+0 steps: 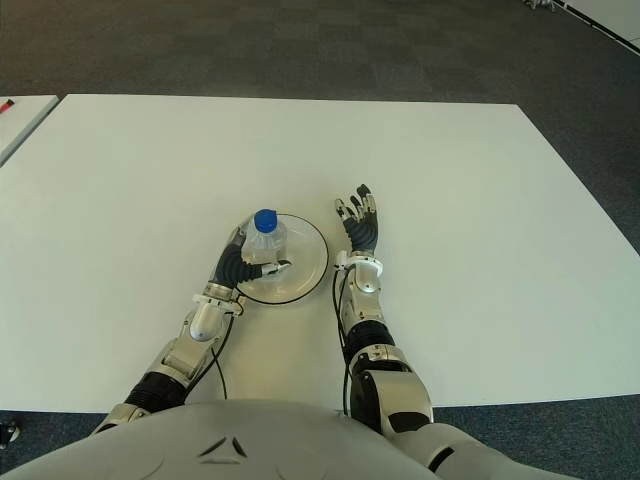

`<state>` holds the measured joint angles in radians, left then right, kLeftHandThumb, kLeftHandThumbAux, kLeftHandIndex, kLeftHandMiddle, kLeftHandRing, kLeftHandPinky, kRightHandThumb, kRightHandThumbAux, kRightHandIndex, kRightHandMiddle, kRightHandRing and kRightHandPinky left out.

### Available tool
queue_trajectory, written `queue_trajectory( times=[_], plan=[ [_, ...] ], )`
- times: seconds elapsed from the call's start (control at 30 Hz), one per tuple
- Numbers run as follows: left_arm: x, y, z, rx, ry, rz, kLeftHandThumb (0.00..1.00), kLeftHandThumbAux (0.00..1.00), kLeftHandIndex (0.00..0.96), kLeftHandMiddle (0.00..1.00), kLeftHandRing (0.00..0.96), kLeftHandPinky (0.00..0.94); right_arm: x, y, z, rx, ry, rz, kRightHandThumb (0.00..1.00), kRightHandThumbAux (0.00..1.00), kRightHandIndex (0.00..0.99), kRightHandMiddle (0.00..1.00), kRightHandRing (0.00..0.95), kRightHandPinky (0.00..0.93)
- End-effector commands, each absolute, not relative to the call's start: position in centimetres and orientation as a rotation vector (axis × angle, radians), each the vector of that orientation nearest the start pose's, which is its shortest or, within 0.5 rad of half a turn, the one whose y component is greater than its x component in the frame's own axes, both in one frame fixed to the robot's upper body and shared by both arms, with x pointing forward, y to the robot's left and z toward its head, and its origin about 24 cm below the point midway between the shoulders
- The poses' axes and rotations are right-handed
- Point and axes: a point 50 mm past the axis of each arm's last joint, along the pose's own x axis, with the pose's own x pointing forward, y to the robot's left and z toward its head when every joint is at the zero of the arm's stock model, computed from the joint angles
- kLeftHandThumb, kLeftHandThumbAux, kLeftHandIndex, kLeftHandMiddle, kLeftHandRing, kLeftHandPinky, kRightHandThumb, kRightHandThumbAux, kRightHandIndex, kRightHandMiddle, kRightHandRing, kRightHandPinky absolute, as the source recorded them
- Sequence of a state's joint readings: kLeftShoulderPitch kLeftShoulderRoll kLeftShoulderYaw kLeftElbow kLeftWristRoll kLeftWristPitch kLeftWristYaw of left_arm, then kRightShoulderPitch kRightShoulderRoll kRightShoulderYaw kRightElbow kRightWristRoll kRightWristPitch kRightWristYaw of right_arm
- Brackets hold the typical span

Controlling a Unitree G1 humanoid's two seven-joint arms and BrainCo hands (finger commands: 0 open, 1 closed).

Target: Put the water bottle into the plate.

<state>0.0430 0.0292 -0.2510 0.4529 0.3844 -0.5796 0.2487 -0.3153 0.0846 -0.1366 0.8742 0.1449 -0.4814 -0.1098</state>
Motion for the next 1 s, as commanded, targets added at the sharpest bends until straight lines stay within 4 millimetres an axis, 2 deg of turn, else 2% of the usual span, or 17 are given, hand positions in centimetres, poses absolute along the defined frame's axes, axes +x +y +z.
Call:
queue_trajectory(
  times=[0.03, 0.5, 1.0],
  plan=[
    [21.1, 9.9, -2.8, 0.341, -0.085, -0.190, 0.000, 0.853, 0.196, 0.189, 0.172, 0.187, 25.7, -11.9, -6.1, 0.279, 0.283, -0.209, 0.099, 0.778, 0.083, 0.088, 0.085, 0.144],
    [21.1, 10.2, -2.1, 0.346, -0.102, -0.155, 0.000, 0.793, 0.204, 0.193, 0.167, 0.166, 25.7, -11.8, -6.1, 0.274, 0.283, -0.212, 0.123, 0.762, 0.092, 0.093, 0.091, 0.151],
    [21.0, 10.1, -1.6, 0.329, -0.120, -0.151, 0.000, 0.802, 0.204, 0.188, 0.156, 0.157, 25.7, -11.8, -6.1, 0.275, 0.295, -0.221, 0.139, 0.773, 0.103, 0.102, 0.098, 0.157]
  ],
)
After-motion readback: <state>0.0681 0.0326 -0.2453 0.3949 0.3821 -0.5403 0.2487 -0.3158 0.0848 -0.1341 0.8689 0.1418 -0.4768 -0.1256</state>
